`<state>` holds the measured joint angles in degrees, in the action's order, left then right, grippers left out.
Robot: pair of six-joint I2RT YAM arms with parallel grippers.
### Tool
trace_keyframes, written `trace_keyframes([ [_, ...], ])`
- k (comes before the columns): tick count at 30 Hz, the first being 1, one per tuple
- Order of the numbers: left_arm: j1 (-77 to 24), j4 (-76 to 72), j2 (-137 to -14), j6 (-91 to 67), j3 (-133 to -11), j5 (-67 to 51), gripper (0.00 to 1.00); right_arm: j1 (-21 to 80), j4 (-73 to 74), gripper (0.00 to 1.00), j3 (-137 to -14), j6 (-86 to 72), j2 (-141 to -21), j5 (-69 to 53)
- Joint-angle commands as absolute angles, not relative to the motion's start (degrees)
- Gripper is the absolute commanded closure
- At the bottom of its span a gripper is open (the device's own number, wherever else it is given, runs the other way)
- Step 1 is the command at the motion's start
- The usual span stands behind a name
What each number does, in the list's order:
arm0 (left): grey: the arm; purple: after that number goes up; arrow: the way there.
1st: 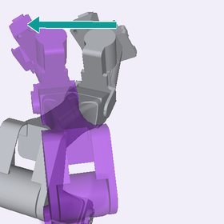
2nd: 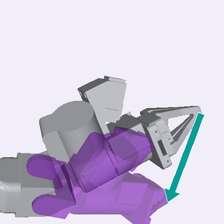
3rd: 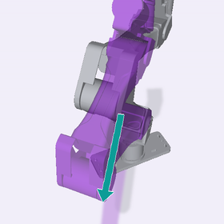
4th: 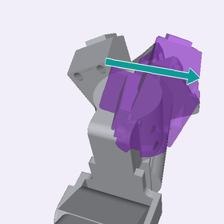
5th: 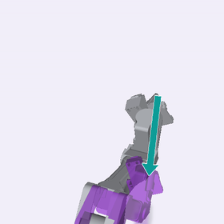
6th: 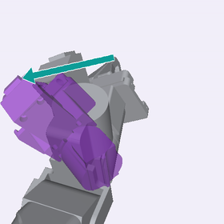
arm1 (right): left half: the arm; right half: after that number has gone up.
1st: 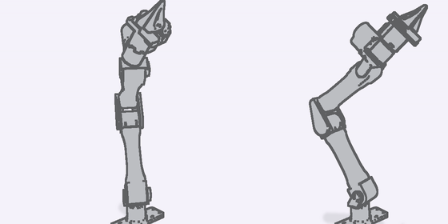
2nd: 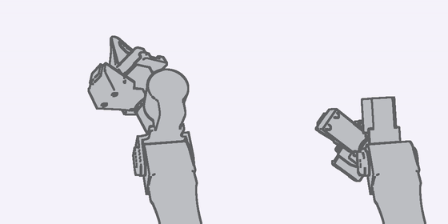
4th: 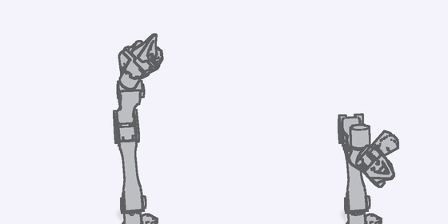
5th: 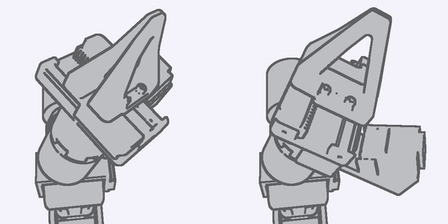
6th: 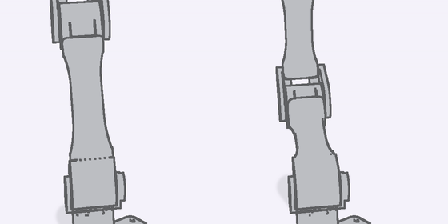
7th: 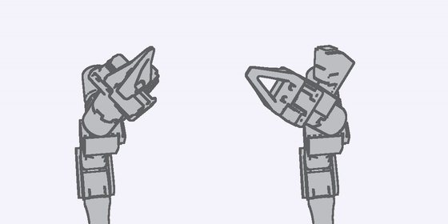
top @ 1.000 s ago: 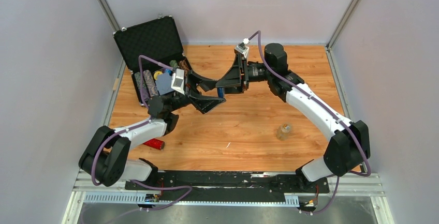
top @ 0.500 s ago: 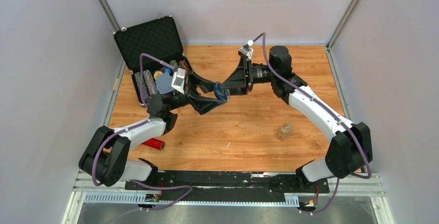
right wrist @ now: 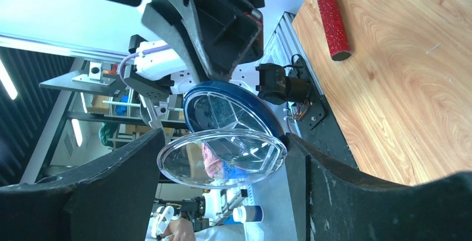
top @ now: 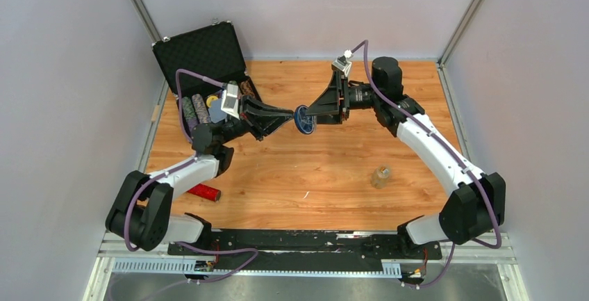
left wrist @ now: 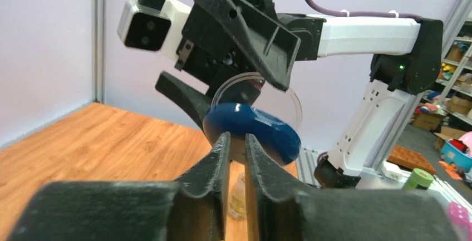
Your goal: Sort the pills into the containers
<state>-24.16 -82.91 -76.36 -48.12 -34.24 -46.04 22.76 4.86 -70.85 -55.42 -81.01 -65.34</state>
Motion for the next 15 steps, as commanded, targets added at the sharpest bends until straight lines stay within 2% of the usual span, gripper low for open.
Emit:
trace_keyframes([
  [1,-24.1,-82.0,-76.6,-46.4,-37.1,-45.4,0.69,23.0,13.3,0.63,-74.6,-50.1,-81.7,-61.4],
  [2,-24.1,-80.7,-76.5,-45.3,-37.1,-45.1,0.64,23.0,15.0,0.63,-75.0,-49.2,-82.0,-60.1],
  [3,-24.1,-77.8,-75.9,-44.7,-37.1,-44.3,0.54,23.0,16.9,0.63,-75.2,-48.1,-82.5,-58.9],
  [5,-24.1,-72.1,-74.6,-41.7,-37.1,-42.6,0.43,23.0,20.8,0.63,-75.6,-45.9,-83.4,-55.7],
  [7,-24.1,-62.6,-72.6,-37.3,-37.6,-40.4,0.36,23.0,22.0,0.63,-75.0,-44.0,-84.2,-53.7],
  [10,-24.1,-46.1,-68.9,-27.6,-40.3,-33.6,0.35,23.1,23.2,0.62,-73.9,-41.5,-85.5,-50.4],
  [11,-24.1,-36.4,-68.3,-25.9,-42.2,-31.3,0.35,23.1,23.4,0.62,-73.5,-40.6,-86.1,-49.5],
  [15,-24.1,-11.5,-66.7,-19.9,-48.6,-15.7,0.31,24.0,23.9,0.62,-72.4,-36.7,-88.6,-45.2],
])
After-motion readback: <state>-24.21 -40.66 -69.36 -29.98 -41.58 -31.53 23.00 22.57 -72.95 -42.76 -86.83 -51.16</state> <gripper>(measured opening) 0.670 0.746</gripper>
